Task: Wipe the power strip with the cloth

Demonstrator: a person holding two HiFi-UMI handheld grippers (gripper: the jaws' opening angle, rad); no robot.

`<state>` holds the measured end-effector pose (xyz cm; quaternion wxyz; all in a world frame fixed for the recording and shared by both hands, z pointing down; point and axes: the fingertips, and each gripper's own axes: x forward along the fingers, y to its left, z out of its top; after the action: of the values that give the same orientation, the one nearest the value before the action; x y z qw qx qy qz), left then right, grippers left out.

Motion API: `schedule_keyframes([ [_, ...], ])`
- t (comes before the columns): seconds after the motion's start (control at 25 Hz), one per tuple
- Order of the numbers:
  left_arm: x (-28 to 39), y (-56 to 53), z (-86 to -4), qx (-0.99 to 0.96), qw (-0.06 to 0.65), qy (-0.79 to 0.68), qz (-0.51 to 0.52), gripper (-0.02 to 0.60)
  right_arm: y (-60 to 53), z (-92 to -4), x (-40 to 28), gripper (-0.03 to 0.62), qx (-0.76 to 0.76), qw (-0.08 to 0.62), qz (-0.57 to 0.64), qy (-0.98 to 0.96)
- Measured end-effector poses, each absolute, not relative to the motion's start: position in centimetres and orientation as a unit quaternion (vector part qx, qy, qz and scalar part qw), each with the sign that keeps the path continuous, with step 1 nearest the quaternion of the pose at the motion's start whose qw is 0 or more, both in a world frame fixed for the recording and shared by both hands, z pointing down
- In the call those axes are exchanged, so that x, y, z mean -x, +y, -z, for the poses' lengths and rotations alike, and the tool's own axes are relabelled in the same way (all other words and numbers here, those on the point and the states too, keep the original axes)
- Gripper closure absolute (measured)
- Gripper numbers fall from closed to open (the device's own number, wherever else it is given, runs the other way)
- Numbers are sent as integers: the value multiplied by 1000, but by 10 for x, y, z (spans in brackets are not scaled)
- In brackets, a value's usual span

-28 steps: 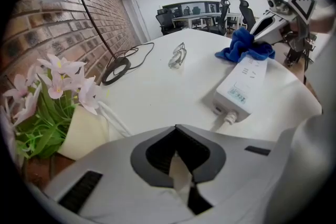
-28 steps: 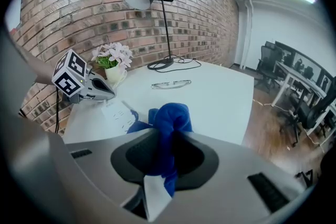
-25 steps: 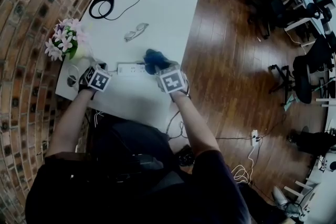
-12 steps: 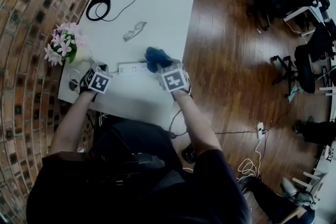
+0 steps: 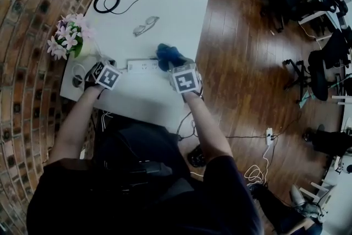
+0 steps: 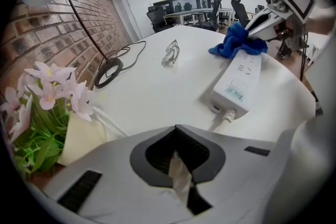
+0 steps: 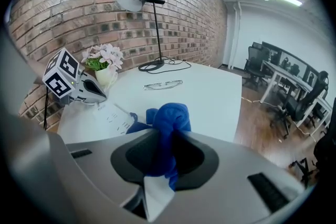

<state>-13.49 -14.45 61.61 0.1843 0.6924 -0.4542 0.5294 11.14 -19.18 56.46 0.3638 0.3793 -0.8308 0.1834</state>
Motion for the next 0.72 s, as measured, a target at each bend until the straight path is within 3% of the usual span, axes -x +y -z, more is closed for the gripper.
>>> schedule_keyframes([
  [0.24, 140, -145, -616, -705, 196, -480, -484, 569, -186, -567, -103, 508, -389, 375, -161, -826],
  [0.72, 137, -142, -617, -734, 171, -441, -488, 568, -181, -565, -87, 508, -427, 378, -157, -806],
])
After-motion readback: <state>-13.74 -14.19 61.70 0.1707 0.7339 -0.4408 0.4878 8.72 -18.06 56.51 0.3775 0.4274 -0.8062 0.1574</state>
